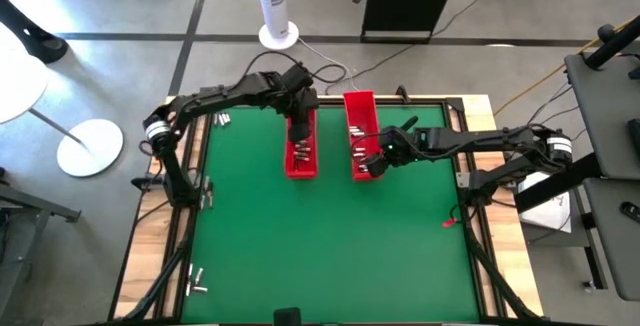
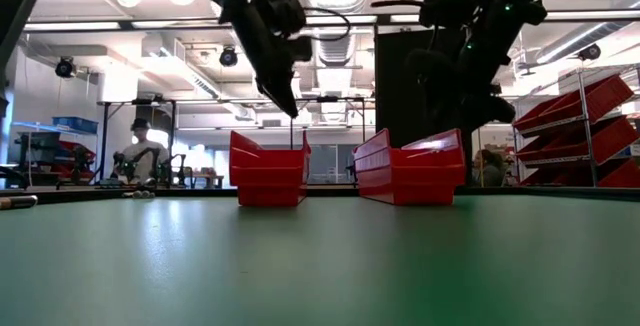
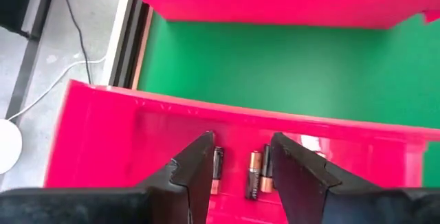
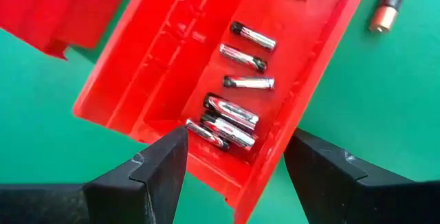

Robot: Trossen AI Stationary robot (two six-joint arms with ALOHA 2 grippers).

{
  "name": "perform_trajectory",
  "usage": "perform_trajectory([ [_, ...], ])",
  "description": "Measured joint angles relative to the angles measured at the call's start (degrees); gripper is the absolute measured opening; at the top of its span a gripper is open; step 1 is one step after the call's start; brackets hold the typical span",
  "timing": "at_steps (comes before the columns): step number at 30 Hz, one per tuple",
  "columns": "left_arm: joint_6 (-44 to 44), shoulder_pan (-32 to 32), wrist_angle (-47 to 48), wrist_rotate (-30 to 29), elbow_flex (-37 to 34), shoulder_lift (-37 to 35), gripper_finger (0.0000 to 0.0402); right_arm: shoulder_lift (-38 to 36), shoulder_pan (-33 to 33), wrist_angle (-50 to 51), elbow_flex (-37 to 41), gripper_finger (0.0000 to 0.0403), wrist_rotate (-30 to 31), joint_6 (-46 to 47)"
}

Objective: Sort batteries
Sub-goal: Adjust the left red bin, then put the brown battery into the left red bin

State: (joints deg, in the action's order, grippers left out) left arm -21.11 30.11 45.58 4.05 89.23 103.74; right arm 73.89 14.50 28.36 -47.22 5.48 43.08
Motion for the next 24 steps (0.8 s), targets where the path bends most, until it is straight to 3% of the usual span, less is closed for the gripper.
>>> perform_trajectory([
  [16, 4.31, -4.53, 2.80, 1.63, -3.29, -8.52, 0.0126, -0.07, 0.00, -3.60, -0.15, 0.0224, -1.01, -0.20],
  [24, 7.99, -4.64, 2.78, 1.51, -10.70, -15.77, 0.0126, -3.39, 0.16, -0.58, -1.33, 0.0224, 4.32, -3.60],
])
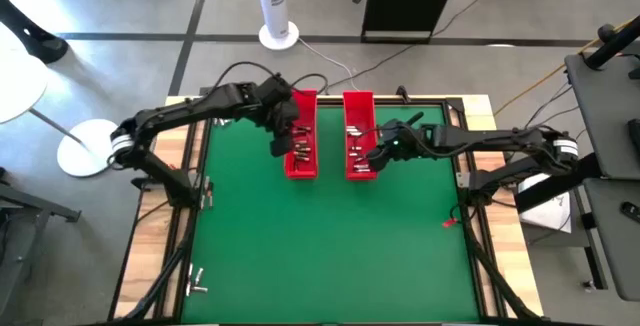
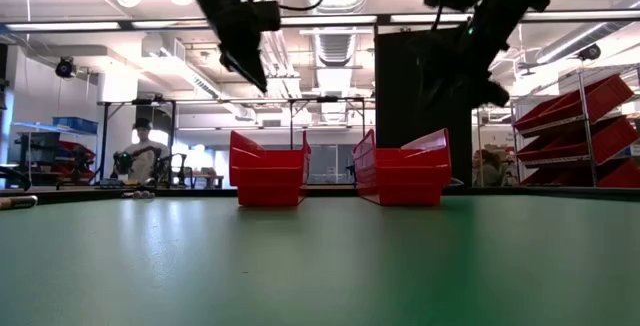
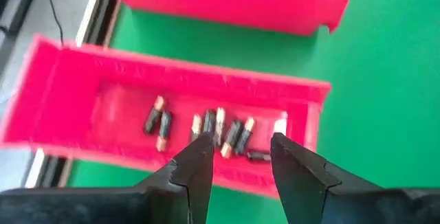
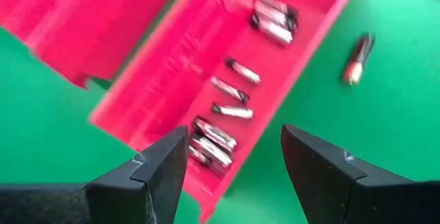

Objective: Sort batteries
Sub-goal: Put the brown battery into the left red bin

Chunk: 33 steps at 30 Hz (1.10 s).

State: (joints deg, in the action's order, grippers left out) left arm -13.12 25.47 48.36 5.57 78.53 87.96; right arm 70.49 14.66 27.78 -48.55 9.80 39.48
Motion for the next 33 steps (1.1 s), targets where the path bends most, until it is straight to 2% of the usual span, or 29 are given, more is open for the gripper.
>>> perform_trajectory([
  [3, 2.28, -0.36, -1.21, 0.00, -4.33, -3.61, 0.0126, -3.53, -0.01, 0.12, -0.58, 0.0224, 0.62, -2.23],
  [7, 4.96, -1.35, -7.22, -0.03, -11.31, -9.54, 0.0126, -9.65, 0.96, 0.27, -0.53, 0.0224, 6.44, -6.65],
  [12, 7.95, -3.06, -18.55, -0.02, -19.58, -15.34, 0.0126, -12.30, 8.44, 1.27, 1.84, 0.0224, 7.58, -5.52],
  [17, 11.11, -4.57, -26.51, -0.03, -23.05, -17.41, 0.0126, -10.32, 16.04, -3.13, 5.96, 0.0223, 2.72, -4.02],
  [22, 12.46, -7.47, -29.28, -0.11, -23.11, -17.66, 0.0126, -6.83, 21.02, -8.94, 9.66, 0.0209, -2.82, -2.63],
  [29, 12.92, -10.09, -32.76, -0.59, -23.13, -17.62, 0.0126, 1.72, 27.82, -16.68, 12.35, 0.0147, -9.70, 0.17],
  [33, 14.27, -10.82, -32.90, -0.64, -23.13, -17.62, 0.0126, 5.62, 31.11, -19.86, 12.41, 0.0098, -17.01, -1.63],
])
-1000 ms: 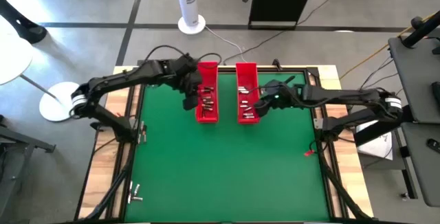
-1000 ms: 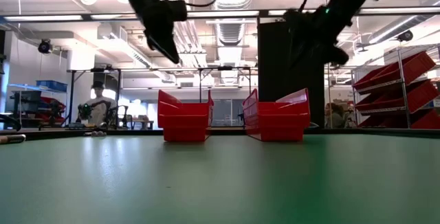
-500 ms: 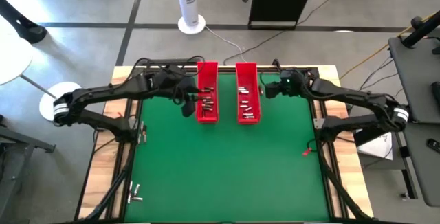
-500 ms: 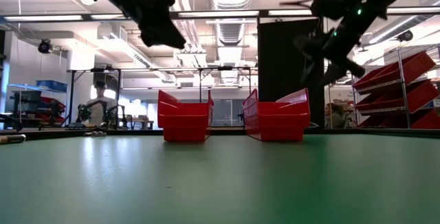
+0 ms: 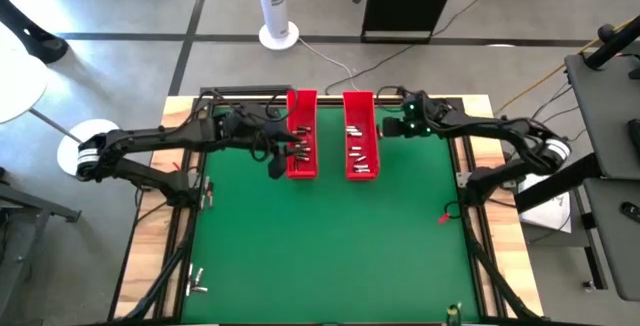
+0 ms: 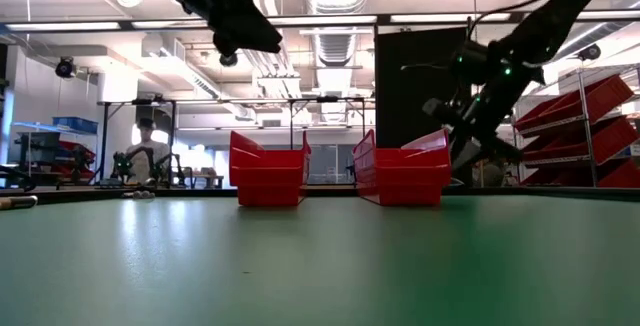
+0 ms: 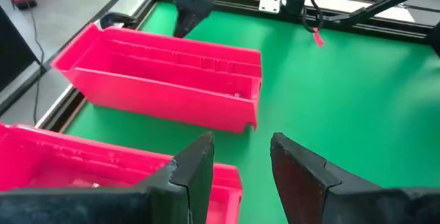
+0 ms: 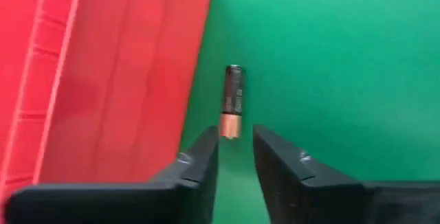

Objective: Sort batteries
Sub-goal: Put the brown battery into the left red bin

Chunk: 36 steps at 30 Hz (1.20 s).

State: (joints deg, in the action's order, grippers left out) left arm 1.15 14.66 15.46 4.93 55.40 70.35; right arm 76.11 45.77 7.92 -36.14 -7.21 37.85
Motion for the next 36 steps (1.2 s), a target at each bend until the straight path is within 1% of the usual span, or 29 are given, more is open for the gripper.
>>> perform_trajectory([
  [2, 0.36, -0.39, 0.10, 0.00, 0.00, 0.00, 0.0126, 2.12, 1.58, -2.65, 0.00, 0.0070, -3.86, -0.12],
  [6, 1.10, -0.66, 0.09, 0.00, 0.00, 0.00, 0.0126, 6.41, 4.79, -7.29, 0.00, 0.0021, -9.03, 0.54],
  [10, 1.97, -1.09, 0.19, -0.07, 0.00, 0.00, 0.0126, 9.57, 7.30, -8.52, 0.00, 0.0011, -14.83, -0.25],
  [13, 2.42, -1.38, 0.50, -0.06, 0.00, 0.00, 0.0126, 11.24, 7.86, -10.95, 0.00, 0.0010, -18.64, -0.97],
  [18, 2.67, -1.38, 0.49, -0.06, 0.00, 0.02, 0.0126, 13.21, 7.79, -14.21, 0.00, 0.0010, -21.29, -0.92],
  [24, 3.07, -1.48, 0.49, -0.07, 0.00, 0.02, 0.0126, 14.50, 7.79, -14.93, -0.35, 0.0012, -21.35, -0.96],
  [29, 4.05, -1.57, 0.55, -0.06, -0.02, 0.04, 0.0126, 15.80, 7.79, -14.82, -2.45, 0.0012, -21.49, -1.27],
  [36, 4.44, -2.61, 1.91, -0.04, -0.04, 0.07, 0.0126, 15.98, 7.78, -14.14, -3.40, 0.0012, -21.33, -1.43],
])
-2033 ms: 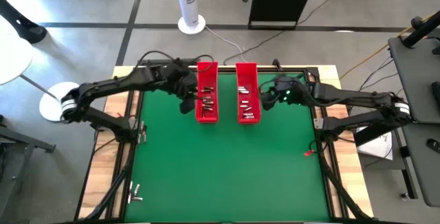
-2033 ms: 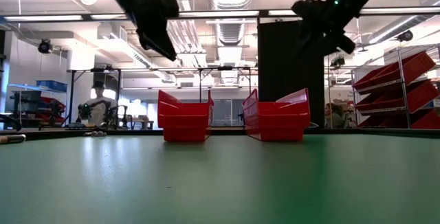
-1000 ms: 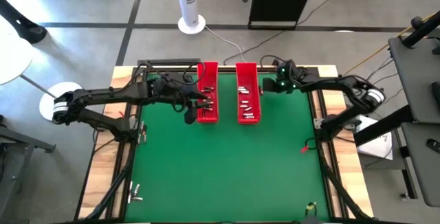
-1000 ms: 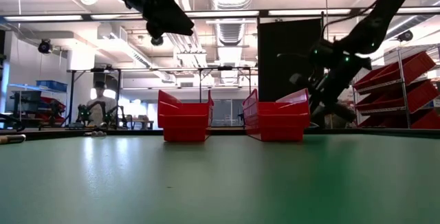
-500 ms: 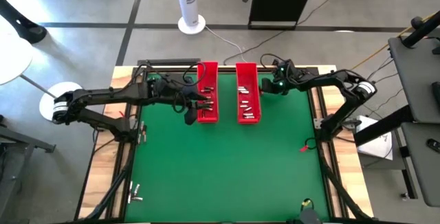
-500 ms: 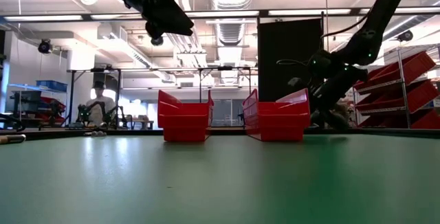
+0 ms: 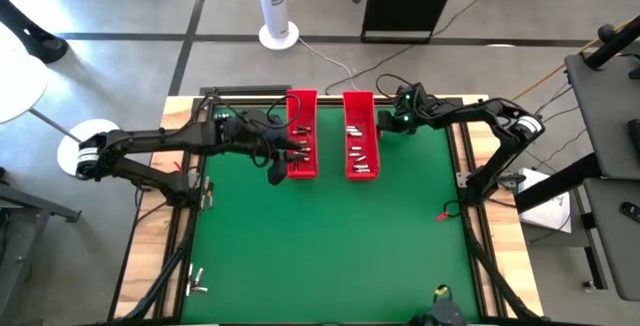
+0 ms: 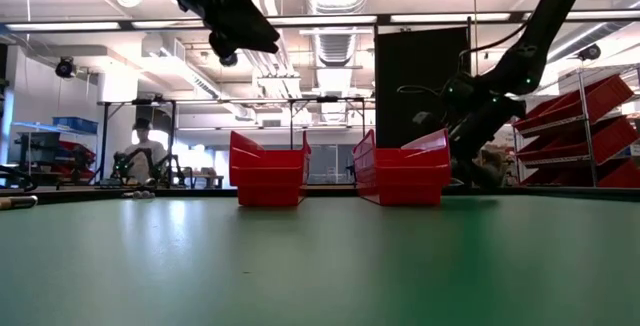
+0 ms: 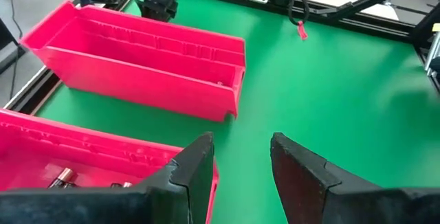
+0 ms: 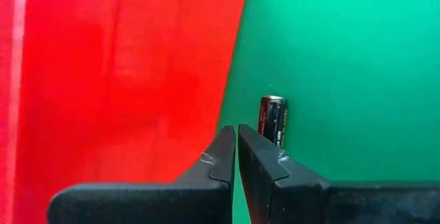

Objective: Sort batteries
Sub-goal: Put the brown battery into the left red bin

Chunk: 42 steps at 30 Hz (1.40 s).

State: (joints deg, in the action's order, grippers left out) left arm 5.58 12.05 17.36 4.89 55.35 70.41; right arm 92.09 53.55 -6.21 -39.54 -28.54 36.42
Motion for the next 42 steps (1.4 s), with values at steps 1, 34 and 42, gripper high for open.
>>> perform_trajectory([
  [1, 0.00, -0.16, -0.02, 0.00, 0.00, 0.00, 0.0126, 0.27, -0.04, 0.04, -0.04, 0.0012, -0.02, 0.00],
  [34, -1.78, -2.65, -1.92, -1.47, 0.00, 1.68, 0.0126, -11.58, 0.10, 24.78, -0.11, 0.0075, 37.91, -8.18],
  [42, -2.03, -4.50, -2.05, -1.47, 0.00, 4.63, 0.0126, -7.90, 0.60, 24.05, -2.14, 0.0166, 39.71, -7.11],
])
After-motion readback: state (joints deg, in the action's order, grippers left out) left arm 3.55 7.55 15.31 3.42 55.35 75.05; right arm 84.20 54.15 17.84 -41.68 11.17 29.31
